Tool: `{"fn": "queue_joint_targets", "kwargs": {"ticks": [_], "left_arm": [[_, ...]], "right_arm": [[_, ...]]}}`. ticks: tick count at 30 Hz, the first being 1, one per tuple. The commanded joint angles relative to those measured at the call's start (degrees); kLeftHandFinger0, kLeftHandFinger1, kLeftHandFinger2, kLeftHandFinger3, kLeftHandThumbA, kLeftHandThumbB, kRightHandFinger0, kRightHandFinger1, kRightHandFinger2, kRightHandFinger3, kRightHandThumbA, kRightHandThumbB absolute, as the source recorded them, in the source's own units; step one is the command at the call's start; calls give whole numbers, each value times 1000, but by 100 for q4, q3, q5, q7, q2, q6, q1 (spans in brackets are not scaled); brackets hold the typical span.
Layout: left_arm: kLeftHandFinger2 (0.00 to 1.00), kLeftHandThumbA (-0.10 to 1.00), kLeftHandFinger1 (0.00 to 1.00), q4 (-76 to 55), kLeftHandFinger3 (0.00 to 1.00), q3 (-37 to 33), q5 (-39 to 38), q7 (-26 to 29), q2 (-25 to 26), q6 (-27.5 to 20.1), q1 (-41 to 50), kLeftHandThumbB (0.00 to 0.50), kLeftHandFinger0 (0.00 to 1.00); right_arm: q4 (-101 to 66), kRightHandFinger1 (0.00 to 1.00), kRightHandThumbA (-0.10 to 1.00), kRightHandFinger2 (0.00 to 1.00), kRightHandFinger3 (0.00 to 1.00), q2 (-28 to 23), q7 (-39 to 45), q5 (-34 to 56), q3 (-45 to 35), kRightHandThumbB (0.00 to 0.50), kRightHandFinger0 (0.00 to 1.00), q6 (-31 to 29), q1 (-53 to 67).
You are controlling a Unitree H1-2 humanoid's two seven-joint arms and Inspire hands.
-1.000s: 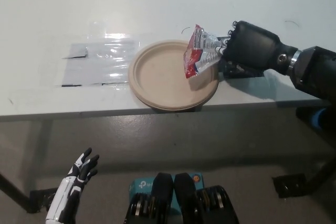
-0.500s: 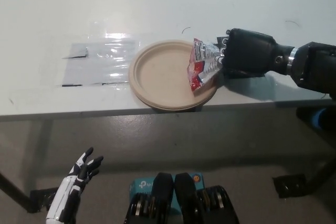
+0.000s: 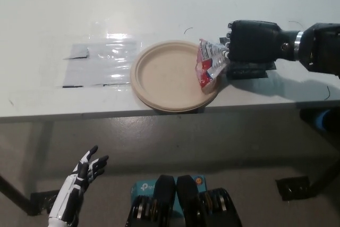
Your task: The robot picks up a small bag of sunflower seeds on the right hand side and take it to the empty plate on the left hand side then pours some sunflower seeds on to the plate.
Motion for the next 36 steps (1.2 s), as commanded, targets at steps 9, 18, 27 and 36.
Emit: {"fn": "queue_joint_targets", "kwargs": {"ticks": [9, 18, 27, 36], "left_arm": [[842, 979, 883, -163, 1000, -69, 70, -124, 137, -10, -64, 144, 913], [827, 990, 857, -215, 1000, -108, 91, -106, 133, 14, -101, 137, 879], [789, 999, 816, -305, 1000, -170, 115, -94, 115, 45, -32, 158, 861], [776, 1000, 788, -430, 1000, -195, 182, -85, 115, 109, 52, 156, 853]], "right_arm": [[386, 0, -100, 95, 3, -6, -568, 222, 296, 316, 0, -207, -921], [497, 0, -37, 170, 50, 191, -658, -105, 587, 300, 0, -207, -1220], [600, 0, -60, 211, 63, 420, -260, -24, 460, 327, 0, -192, -1104], [1514, 0, -37, 214, 221, 903, 138, -274, 653, 454, 0, 281, -1222]]}}
